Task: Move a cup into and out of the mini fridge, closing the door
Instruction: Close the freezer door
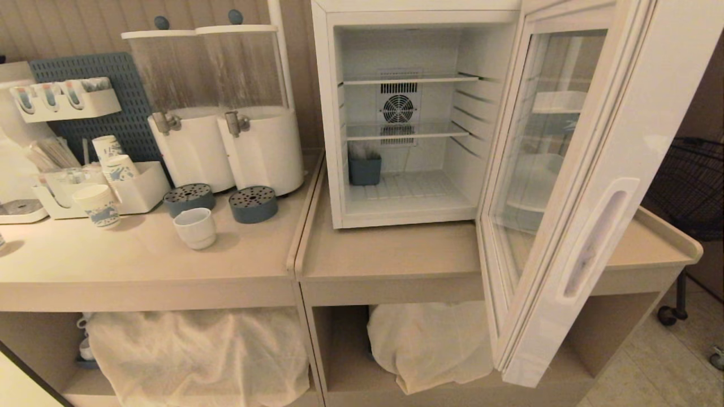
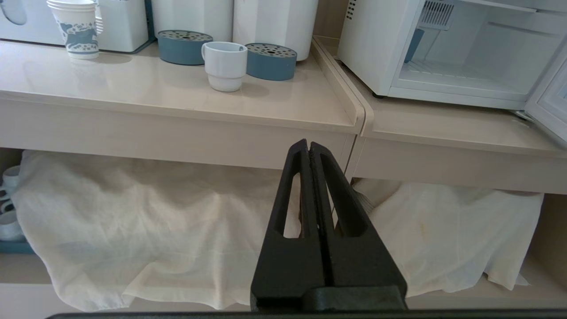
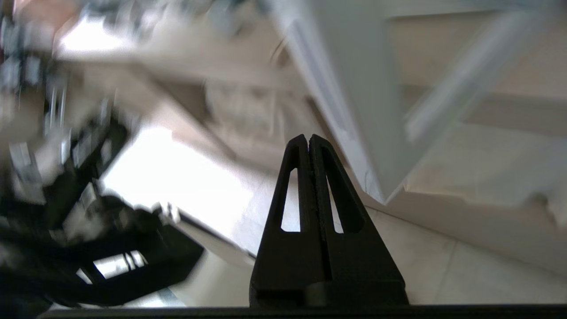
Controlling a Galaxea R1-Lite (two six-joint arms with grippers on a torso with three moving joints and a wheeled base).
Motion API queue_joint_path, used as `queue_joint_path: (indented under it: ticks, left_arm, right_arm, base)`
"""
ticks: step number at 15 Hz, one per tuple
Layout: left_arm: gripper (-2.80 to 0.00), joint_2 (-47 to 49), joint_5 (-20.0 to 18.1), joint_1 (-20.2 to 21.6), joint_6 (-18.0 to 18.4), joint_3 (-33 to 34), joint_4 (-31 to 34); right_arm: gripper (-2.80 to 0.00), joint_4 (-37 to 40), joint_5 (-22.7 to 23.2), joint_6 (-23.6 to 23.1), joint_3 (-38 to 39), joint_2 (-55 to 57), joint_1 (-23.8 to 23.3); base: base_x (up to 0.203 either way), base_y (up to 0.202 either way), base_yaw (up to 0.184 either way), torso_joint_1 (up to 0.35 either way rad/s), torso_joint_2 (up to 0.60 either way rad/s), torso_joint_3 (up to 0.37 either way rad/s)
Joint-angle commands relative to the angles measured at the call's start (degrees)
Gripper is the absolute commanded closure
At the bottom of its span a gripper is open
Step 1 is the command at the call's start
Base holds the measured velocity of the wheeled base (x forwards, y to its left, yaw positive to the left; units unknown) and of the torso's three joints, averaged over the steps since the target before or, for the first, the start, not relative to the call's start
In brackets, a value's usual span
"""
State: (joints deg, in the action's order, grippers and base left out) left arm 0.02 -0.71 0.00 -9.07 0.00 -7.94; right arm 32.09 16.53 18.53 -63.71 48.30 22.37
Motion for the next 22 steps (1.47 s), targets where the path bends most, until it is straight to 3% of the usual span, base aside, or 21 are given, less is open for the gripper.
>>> queue_joint_path:
  ticks: [1,4,7,8,10,13,18,22]
  left_arm:
    - [0.00,-0.21,0.00,0.00,-0.07,2.29,-0.06]
    - [0.00,-0.20,0.00,0.00,-0.07,2.29,-0.06]
    - [0.00,-0.27,0.00,0.00,0.19,2.29,-0.06]
    - [0.00,-0.26,0.00,0.00,0.16,2.29,-0.06]
    - [0.00,-0.20,0.00,0.00,0.10,2.29,-0.06]
    - [0.00,-0.28,0.00,0.00,0.02,2.29,-0.06]
    - [0.00,-0.29,0.00,0.00,0.02,2.29,-0.06]
    - [0.00,-0.29,0.00,0.00,-0.07,2.29,-0.06]
  right_arm:
    - [0.00,-5.45,5.55,-4.64,5.47,1.98,-1.34]
    - [0.00,-12.58,17.79,-10.27,8.44,5.76,-11.82]
    - [0.00,-16.80,40.25,-14.02,9.08,10.78,-33.21]
    - [0.00,-18.26,48.07,-16.38,9.37,13.97,-38.42]
    - [0.00,-20.51,55.49,-21.88,10.00,19.51,-42.21]
    - [0.00,-26.79,56.30,-23.45,9.40,25.85,-37.61]
    - [0.00,-36.73,44.87,-21.41,7.56,33.44,-28.84]
    - [0.00,-39.20,42.46,-19.01,4.87,35.93,-25.14]
  base:
    - [0.000,0.000,0.000,0.000,0.00,0.000]
    - [0.000,0.000,0.000,0.000,0.00,0.000]
    - [0.000,0.000,0.000,0.000,0.00,0.000]
    - [0.000,0.000,0.000,0.000,0.00,0.000]
    - [0.000,0.000,0.000,0.000,0.00,0.000]
    - [0.000,0.000,0.000,0.000,0.00,0.000]
    - [0.000,0.000,0.000,0.000,0.00,0.000]
    - [0.000,0.000,0.000,0.000,0.00,0.000]
